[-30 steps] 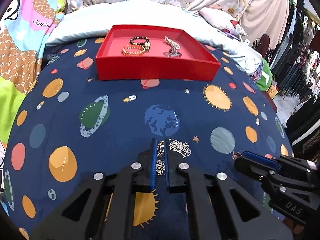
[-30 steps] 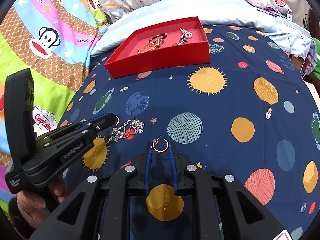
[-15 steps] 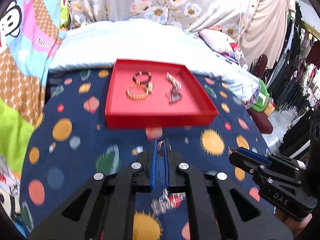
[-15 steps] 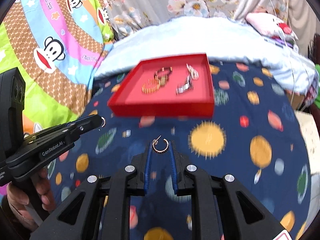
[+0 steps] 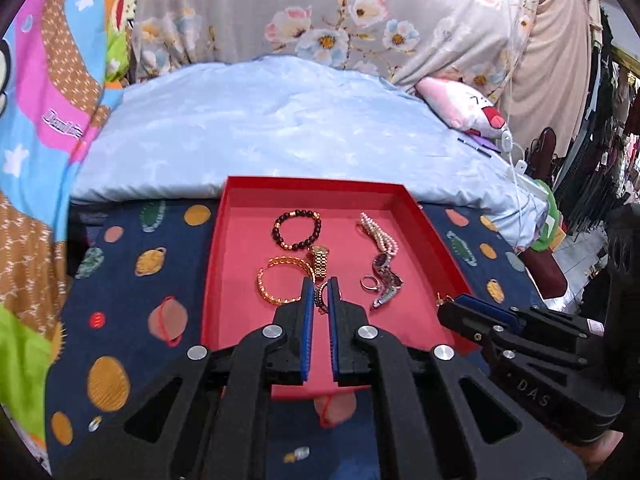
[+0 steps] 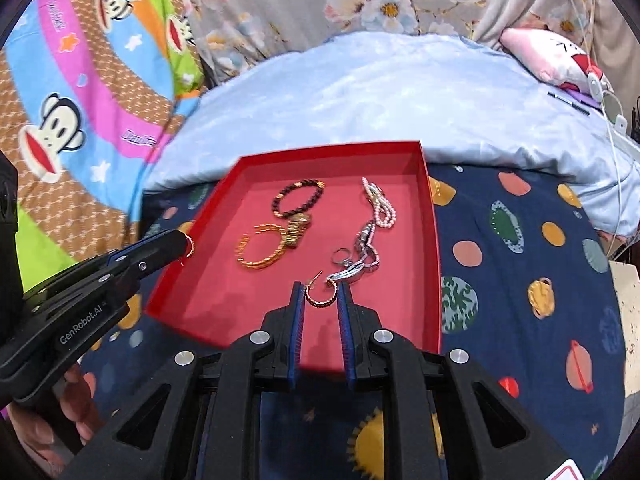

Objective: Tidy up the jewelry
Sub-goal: 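Carry both earrings into the red tray and open both tools, then withdraw both tools from the tray back over the remaining earrings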

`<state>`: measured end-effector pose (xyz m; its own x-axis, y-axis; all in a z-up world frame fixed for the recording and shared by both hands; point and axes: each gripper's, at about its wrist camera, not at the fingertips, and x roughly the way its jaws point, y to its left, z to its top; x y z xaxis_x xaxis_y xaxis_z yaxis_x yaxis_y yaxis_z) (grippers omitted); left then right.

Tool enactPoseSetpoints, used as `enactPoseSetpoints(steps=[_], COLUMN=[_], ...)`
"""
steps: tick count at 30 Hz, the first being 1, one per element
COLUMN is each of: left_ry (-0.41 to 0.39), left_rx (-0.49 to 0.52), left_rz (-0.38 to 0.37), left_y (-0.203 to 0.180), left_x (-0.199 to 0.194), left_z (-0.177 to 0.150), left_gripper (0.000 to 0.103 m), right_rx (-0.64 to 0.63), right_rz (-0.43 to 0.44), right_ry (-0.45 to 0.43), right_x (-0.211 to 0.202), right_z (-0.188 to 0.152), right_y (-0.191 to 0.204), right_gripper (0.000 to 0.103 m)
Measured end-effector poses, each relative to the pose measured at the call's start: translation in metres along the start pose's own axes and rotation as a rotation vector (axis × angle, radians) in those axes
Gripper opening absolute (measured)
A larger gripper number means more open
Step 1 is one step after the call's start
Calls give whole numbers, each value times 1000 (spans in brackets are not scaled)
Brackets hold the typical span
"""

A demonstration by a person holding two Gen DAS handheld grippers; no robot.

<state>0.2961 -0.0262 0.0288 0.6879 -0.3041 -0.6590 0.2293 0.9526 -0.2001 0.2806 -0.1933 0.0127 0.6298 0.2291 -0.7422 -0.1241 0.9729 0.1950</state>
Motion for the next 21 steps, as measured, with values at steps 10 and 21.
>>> enactPoseSetpoints(steps=[10,21], left_ry=[61,26], left_rx=[-16,-51], left_rz=[10,72], left_y=[10,19], left_x=[42,29], left_z=[-3,-3], left_gripper=[6,38], right_rx=[6,-16], right_rz=[-27,-84], right_ry=[47,-20], right_x=[36,15], right_z=[0,3], right_y=[-13,-13], right_gripper=[16,22])
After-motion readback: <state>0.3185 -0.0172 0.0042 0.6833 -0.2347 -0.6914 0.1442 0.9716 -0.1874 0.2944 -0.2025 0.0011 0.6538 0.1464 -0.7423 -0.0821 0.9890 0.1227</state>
